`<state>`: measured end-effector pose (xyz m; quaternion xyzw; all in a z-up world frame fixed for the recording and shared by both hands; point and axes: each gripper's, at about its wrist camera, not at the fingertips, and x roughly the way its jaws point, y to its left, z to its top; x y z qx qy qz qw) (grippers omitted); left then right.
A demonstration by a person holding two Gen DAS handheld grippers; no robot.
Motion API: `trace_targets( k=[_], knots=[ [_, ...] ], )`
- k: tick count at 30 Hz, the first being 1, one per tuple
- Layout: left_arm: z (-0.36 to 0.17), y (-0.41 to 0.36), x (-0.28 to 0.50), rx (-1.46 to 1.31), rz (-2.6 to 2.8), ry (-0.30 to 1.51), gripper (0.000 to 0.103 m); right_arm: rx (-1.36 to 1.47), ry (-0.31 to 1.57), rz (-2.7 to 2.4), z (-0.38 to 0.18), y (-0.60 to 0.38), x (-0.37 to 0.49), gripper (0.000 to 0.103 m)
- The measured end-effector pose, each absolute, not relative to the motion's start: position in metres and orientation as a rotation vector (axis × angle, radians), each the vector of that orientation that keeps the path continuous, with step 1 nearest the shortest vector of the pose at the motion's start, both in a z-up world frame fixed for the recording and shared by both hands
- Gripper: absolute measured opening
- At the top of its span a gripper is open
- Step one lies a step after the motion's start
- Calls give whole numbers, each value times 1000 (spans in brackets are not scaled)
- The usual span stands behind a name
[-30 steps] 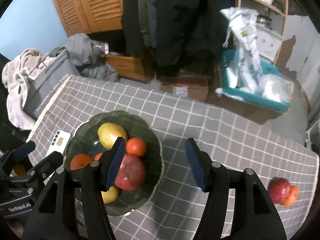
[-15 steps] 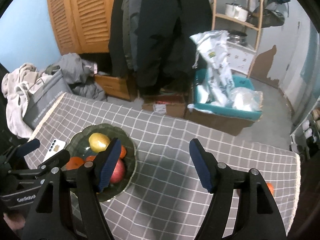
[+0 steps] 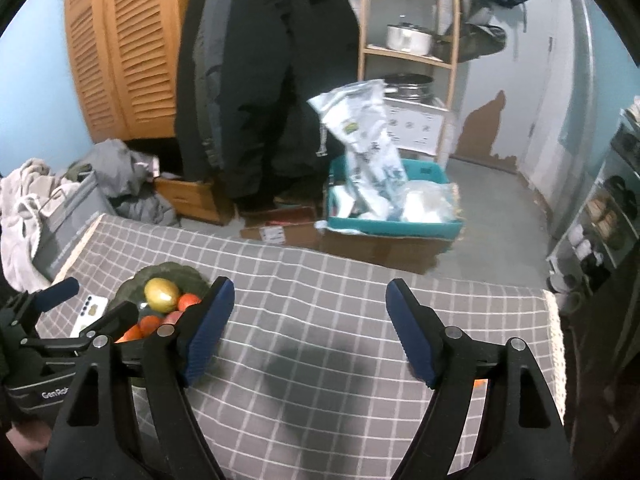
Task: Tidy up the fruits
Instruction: 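Withdraw both tools from the bowl toward the red apple and tangerine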
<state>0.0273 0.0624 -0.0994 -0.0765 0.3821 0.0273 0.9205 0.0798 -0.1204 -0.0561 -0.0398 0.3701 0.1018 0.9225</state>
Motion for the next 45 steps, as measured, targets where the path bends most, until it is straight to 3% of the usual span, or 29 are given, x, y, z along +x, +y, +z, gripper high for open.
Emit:
trace_targets(
  k=[23,45],
  knots=[
    [-81,-67,40,-16,-116,783,102,-11,714,-20,-56,-262,40,78],
    [-140,-128,72,42,-227,924,102,67,794,-106,-91,-325,47,78]
  ],
)
